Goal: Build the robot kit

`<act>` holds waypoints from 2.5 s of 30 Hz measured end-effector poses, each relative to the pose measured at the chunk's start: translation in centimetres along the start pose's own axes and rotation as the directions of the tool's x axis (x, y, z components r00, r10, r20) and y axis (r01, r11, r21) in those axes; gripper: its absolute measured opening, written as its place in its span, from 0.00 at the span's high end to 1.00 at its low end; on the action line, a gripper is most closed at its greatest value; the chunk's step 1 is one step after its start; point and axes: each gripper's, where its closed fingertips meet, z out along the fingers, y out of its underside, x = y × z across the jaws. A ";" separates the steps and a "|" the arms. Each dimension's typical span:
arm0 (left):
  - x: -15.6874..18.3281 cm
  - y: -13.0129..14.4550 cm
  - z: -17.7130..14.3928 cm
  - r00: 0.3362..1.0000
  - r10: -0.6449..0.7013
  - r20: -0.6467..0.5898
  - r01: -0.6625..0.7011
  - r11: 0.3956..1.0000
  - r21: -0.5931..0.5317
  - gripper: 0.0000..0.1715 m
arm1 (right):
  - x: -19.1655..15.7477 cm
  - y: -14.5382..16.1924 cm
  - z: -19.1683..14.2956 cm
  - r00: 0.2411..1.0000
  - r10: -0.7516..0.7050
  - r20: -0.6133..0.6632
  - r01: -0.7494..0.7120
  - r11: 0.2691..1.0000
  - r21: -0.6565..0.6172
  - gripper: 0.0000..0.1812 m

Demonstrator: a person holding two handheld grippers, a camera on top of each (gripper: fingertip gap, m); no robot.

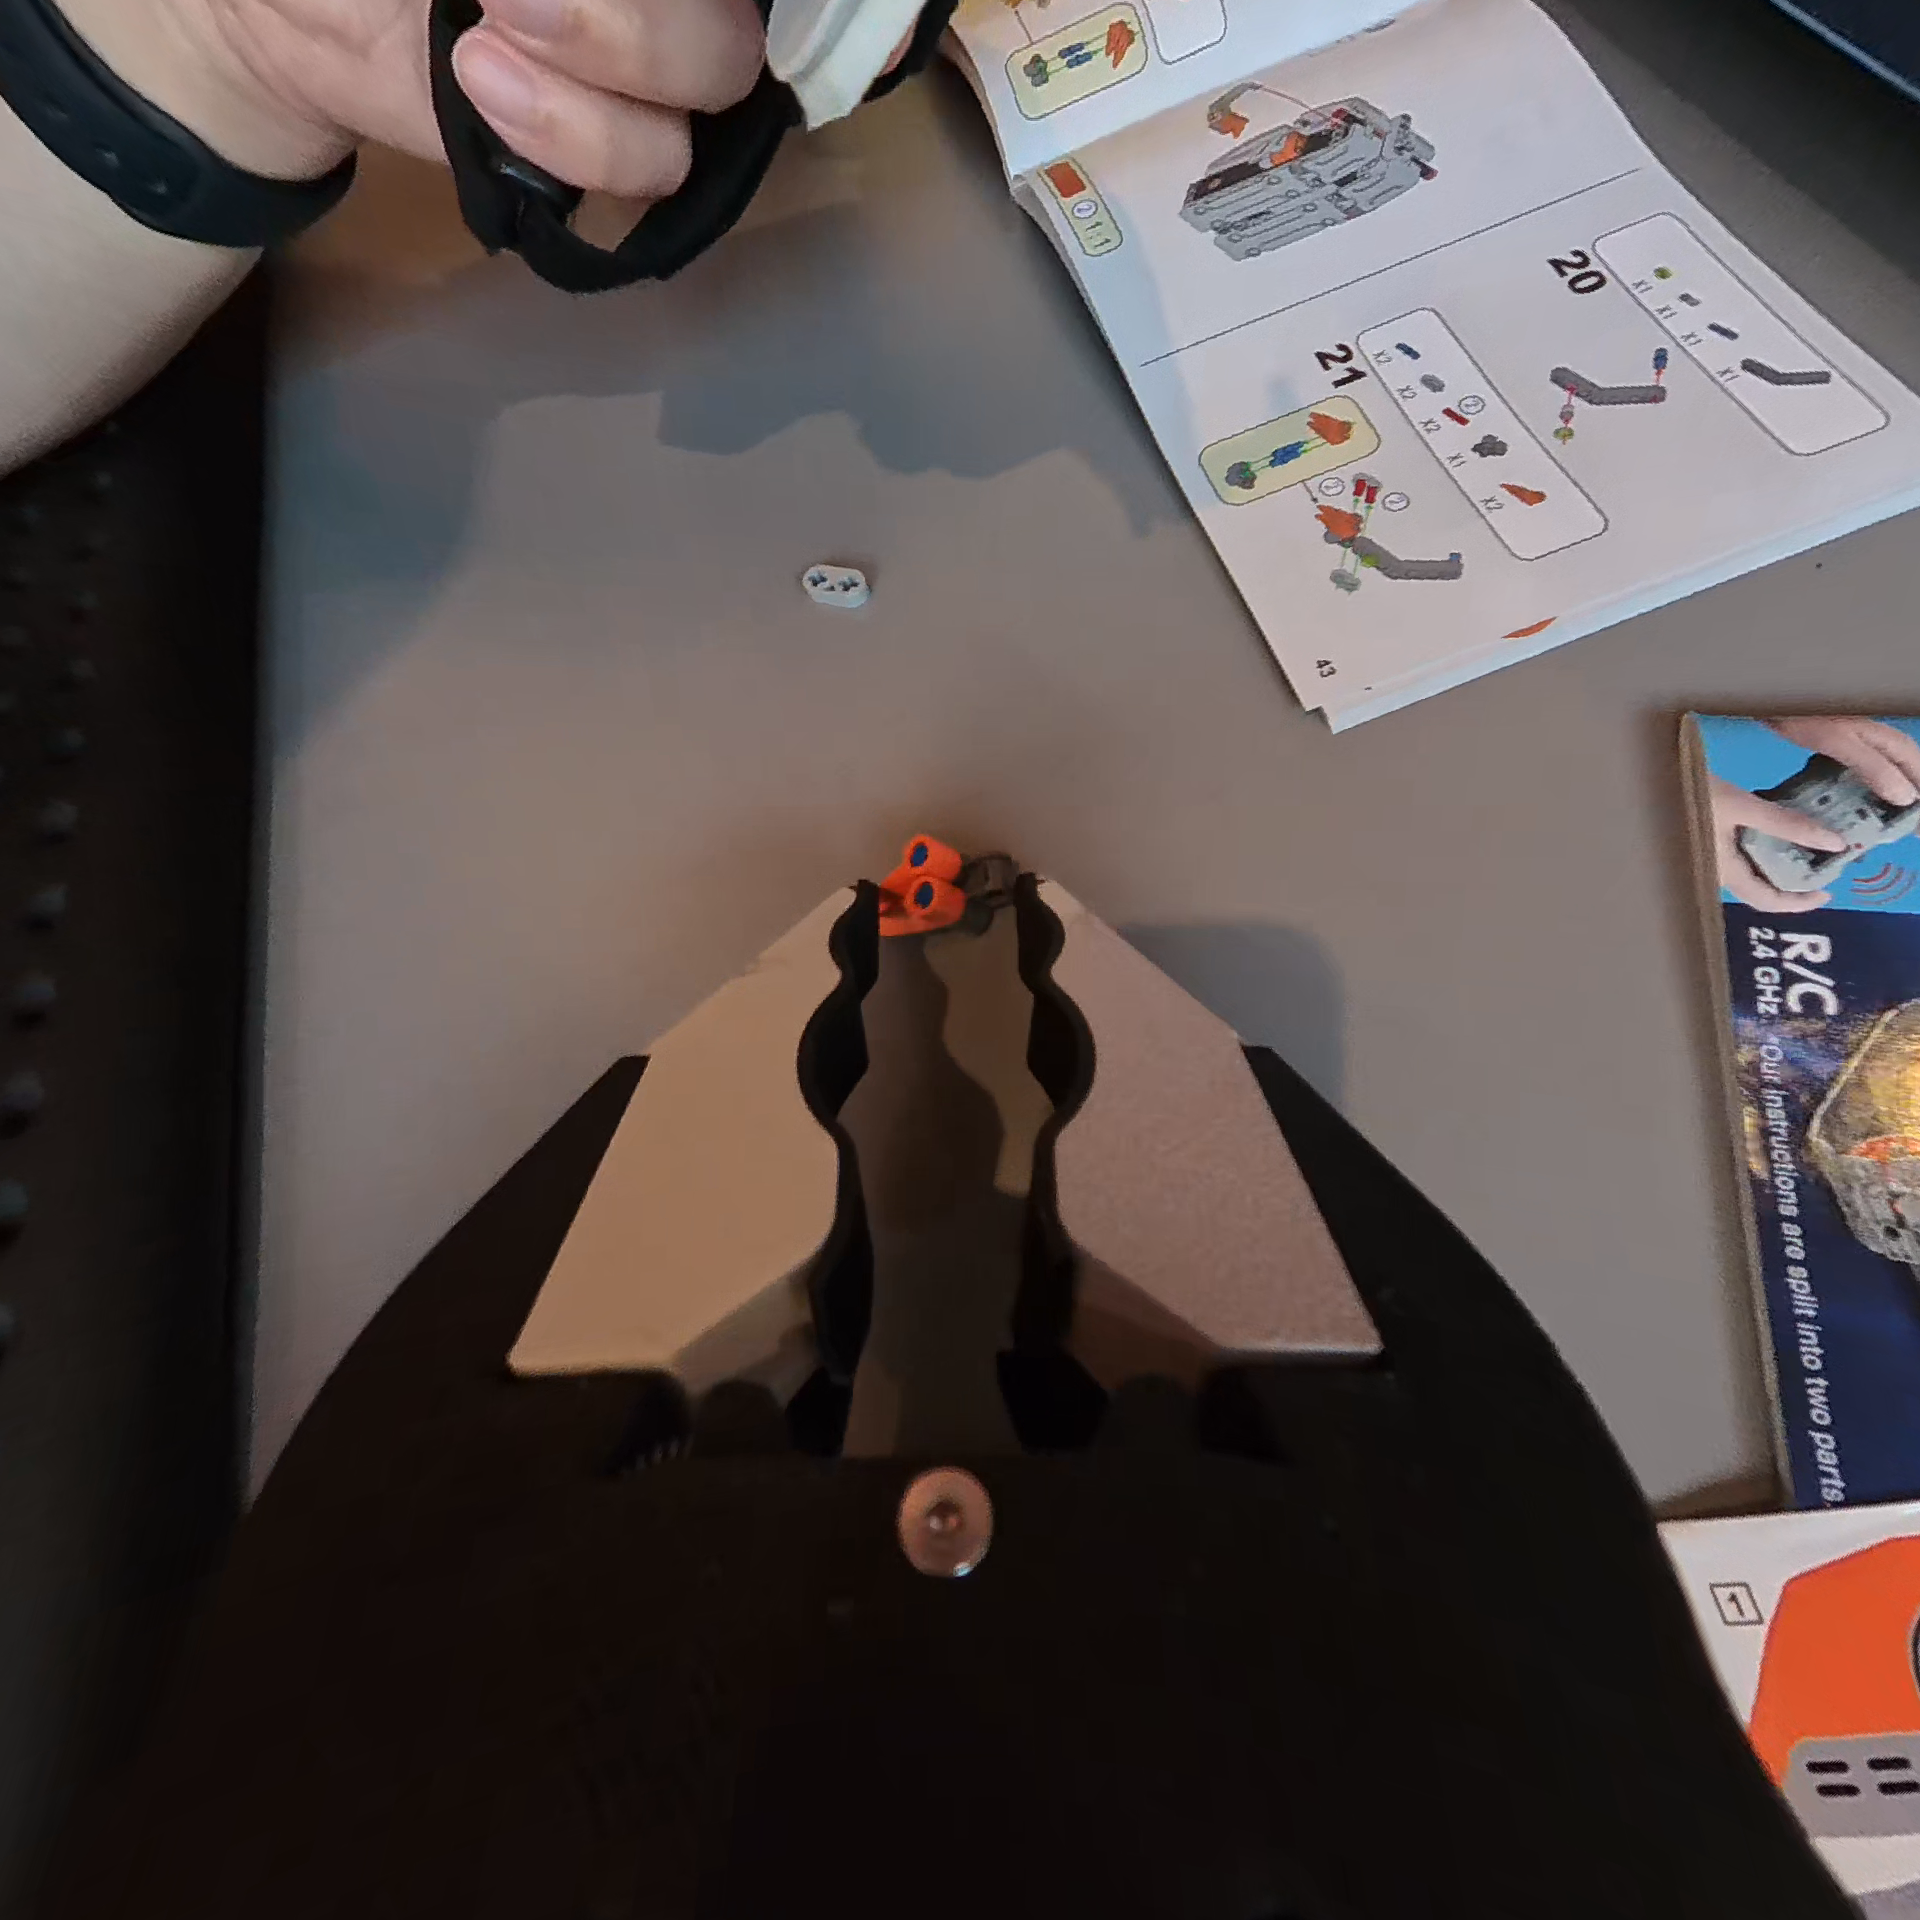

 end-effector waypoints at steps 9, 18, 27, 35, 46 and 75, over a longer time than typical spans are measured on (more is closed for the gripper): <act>-0.3 0.3 0.2 1.000 -0.006 0.009 0.006 1.000 -0.018 0.97 | -0.1 -1.2 -0.9 0.993 -0.111 -0.044 0.115 0.989 0.090 0.89; -2.1 2.0 1.4 0.998 -0.028 0.054 0.032 0.996 -0.083 0.97 | 0.4 -2.8 -2.2 0.992 -0.095 -0.083 0.111 0.970 0.214 0.89; -3.5 3.8 2.3 0.994 -0.009 0.112 0.027 0.987 -0.161 0.97 | 1.0 -3.2 -3.3 0.949 -0.237 -0.208 0.278 0.939 0.201 0.89; -5.8 6.3 3.0 0.973 -0.049 0.226 0.104 0.966 -0.239 0.97 | 1.4 -3.0 -3.3 0.848 -0.405 -0.341 0.461 0.882 0.098 0.89; -1.4 4.0 4.4 0.999 -0.034 -0.017 0.032 0.994 -0.105 0.97 | 0.8 -7.4 -7.0 0.998 0.056 -0.011 -0.041 0.839 0.542 0.90; 0.9 1.6 4.5 0.993 -0.011 -0.120 0.025 0.994 0.110 0.97 | 0.5 -10.0 -8.9 0.916 0.209 0.342 -0.394 0.629 0.670 0.90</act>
